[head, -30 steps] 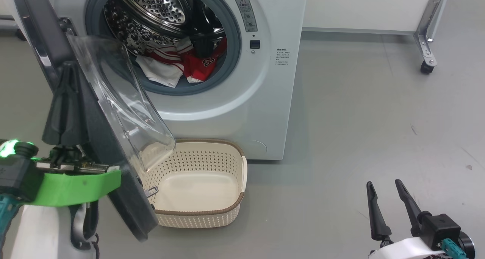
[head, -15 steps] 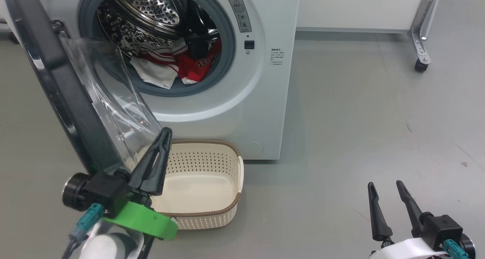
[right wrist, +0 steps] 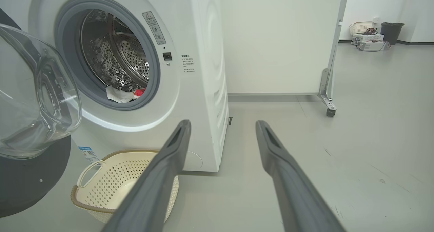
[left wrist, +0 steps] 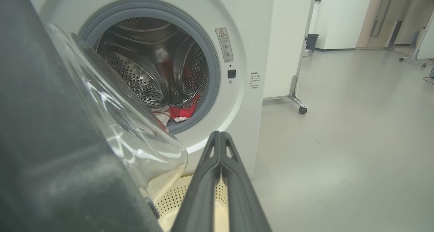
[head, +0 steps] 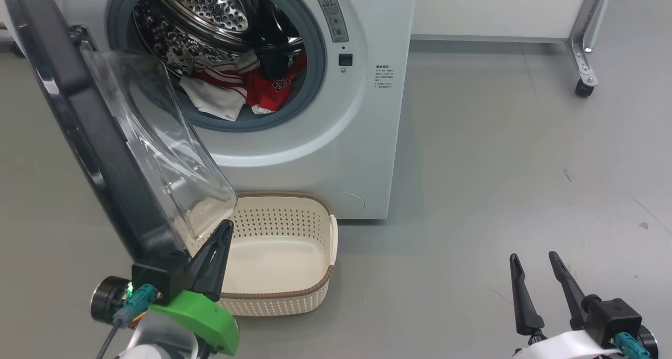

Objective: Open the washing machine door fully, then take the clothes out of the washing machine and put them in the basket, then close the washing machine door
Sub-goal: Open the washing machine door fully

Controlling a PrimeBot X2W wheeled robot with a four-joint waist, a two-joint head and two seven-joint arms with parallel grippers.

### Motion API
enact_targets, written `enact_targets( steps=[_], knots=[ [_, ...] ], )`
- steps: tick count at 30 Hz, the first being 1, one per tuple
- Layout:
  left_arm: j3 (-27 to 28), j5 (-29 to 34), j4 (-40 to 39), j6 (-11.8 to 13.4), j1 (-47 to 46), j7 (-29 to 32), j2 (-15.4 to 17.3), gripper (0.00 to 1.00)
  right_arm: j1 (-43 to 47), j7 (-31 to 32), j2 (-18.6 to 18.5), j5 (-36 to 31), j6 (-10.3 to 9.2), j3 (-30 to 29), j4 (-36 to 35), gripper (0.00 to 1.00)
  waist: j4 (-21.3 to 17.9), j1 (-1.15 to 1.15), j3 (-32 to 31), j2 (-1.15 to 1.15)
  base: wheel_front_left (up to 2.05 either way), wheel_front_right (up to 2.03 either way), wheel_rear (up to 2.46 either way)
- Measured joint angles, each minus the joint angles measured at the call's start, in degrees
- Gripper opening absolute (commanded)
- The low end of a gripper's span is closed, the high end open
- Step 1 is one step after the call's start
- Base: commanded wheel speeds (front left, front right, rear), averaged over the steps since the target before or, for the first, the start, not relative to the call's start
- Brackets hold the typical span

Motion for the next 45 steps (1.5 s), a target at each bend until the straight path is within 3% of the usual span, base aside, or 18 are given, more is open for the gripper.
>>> enact_targets(
  steps=[27,45],
  knots=[
    [0.4,0.0,3.9,1.3,0.8,2.4,0.1,0.0,0.0,0.0,0.6,-0.1,0.56,-1.5,0.4,1.0,1.1,0.0,0.7,0.0,0.0,0.0,0.0],
    [-0.1,0.0,5.8,1.4,0.6,1.8,-0.4,0.0,0.3,0.0,0.9,-0.1,1.05,-2.7,0.5,1.0,6.8,0.0,0.6,0.0,0.0,0.0,0.0]
  ],
)
